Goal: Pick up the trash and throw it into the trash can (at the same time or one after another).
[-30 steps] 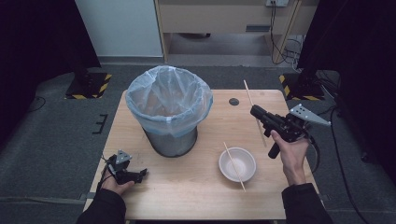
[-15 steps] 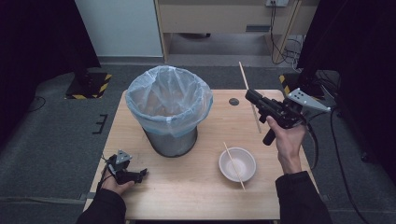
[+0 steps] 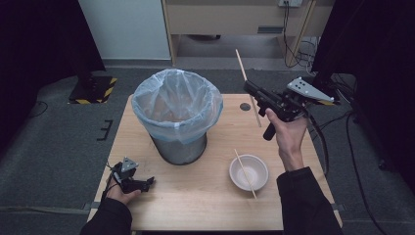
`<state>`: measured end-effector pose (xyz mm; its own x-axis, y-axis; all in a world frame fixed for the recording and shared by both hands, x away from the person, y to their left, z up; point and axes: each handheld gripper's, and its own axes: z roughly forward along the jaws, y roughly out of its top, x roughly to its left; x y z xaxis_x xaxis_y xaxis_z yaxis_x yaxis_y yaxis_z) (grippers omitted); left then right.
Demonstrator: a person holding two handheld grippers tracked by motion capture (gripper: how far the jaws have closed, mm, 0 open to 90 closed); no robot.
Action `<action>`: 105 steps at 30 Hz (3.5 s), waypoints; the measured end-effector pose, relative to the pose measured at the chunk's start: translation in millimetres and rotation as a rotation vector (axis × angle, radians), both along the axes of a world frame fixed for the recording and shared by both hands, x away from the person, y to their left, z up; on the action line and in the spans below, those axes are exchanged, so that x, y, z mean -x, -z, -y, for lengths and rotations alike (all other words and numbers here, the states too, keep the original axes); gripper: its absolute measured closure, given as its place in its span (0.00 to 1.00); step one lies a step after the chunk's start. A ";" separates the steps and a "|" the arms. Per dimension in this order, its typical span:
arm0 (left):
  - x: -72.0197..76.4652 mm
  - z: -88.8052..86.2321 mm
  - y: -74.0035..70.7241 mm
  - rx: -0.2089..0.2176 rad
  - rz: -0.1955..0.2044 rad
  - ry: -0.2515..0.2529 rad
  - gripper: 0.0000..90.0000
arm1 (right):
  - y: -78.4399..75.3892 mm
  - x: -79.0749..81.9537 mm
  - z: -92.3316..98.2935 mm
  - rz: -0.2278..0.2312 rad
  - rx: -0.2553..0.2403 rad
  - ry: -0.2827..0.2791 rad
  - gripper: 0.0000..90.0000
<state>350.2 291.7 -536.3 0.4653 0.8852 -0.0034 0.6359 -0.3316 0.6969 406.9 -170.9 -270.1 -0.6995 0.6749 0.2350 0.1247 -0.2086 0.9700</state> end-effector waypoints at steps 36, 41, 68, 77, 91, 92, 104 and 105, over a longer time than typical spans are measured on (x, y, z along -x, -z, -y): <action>-0.9 0.4 0.1 0.001 0.001 0.003 0.00 | -36.1 -47.5 -82.6 0.039 -0.020 -0.039 0.95; -1.0 0.3 0.1 0.001 0.001 0.003 0.00 | -36.7 -55.9 -97.1 0.034 -0.031 -0.047 0.95; -1.3 0.5 0.1 0.002 0.001 0.005 0.00 | -9.0 -80.8 -140.5 0.016 -0.001 -0.041 0.68; -1.3 0.6 0.1 0.002 0.001 0.004 0.00 | -33.6 -54.8 -102.9 0.044 0.044 -0.032 0.54; -1.1 0.8 0.1 0.001 0.000 0.003 0.00 | 2.0 -2.0 -5.9 -0.010 0.071 0.056 0.43; -1.0 0.8 0.1 0.001 0.000 0.003 0.00 | 6.9 0.9 -0.7 -0.015 0.074 0.062 0.43; -0.9 1.3 0.1 0.000 0.000 -0.002 0.00 | 78.3 31.2 35.3 -0.148 0.155 0.084 0.41; -0.8 1.4 0.1 0.001 0.000 -0.003 0.00 | 84.9 32.8 36.9 -0.160 0.166 0.086 0.41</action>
